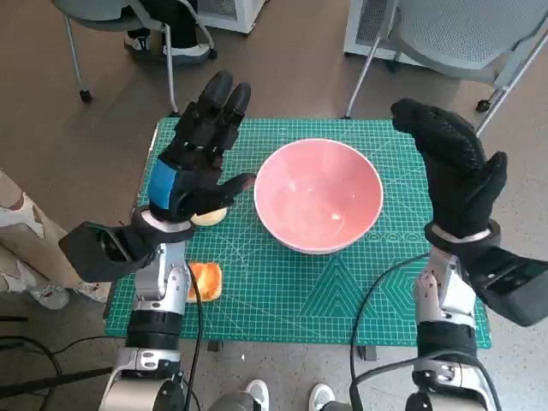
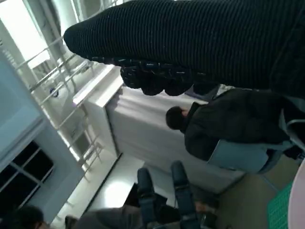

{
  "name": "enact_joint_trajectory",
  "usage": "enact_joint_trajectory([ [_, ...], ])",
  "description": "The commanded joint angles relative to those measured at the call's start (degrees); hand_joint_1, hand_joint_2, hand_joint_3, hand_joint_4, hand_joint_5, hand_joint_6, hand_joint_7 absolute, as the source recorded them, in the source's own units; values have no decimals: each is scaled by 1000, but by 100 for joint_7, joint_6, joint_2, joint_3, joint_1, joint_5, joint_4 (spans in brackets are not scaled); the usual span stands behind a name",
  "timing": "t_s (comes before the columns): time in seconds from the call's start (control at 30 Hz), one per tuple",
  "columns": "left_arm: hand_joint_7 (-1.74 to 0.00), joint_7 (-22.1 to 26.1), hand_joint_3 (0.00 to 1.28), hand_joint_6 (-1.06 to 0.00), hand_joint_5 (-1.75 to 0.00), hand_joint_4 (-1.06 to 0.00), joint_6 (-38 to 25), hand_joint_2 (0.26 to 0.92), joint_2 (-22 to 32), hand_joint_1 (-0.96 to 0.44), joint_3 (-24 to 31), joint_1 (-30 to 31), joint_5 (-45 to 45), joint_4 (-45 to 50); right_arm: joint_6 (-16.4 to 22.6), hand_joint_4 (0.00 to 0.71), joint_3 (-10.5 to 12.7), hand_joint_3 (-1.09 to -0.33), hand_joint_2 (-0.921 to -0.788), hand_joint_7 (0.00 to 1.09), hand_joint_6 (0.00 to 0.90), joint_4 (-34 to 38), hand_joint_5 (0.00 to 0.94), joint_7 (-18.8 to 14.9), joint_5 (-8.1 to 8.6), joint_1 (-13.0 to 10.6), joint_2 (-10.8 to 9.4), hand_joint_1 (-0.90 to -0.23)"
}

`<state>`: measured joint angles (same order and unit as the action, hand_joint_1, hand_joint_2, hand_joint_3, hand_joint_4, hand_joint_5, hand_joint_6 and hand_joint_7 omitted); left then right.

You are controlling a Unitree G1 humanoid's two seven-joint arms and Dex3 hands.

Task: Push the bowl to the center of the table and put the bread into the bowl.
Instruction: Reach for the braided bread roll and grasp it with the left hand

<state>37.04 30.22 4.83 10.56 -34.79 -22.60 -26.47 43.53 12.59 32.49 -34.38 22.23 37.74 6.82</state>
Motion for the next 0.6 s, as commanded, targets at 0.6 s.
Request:
enact_joint_trajectory([
  [0.6, -46, -185, 3, -154, 1, 0, -3172, 679, 2891, -277, 533, 2328, 2800, 4905, -352, 215, -121, -745, -921, 175, 251, -285, 1, 216, -147, -301, 24, -635],
])
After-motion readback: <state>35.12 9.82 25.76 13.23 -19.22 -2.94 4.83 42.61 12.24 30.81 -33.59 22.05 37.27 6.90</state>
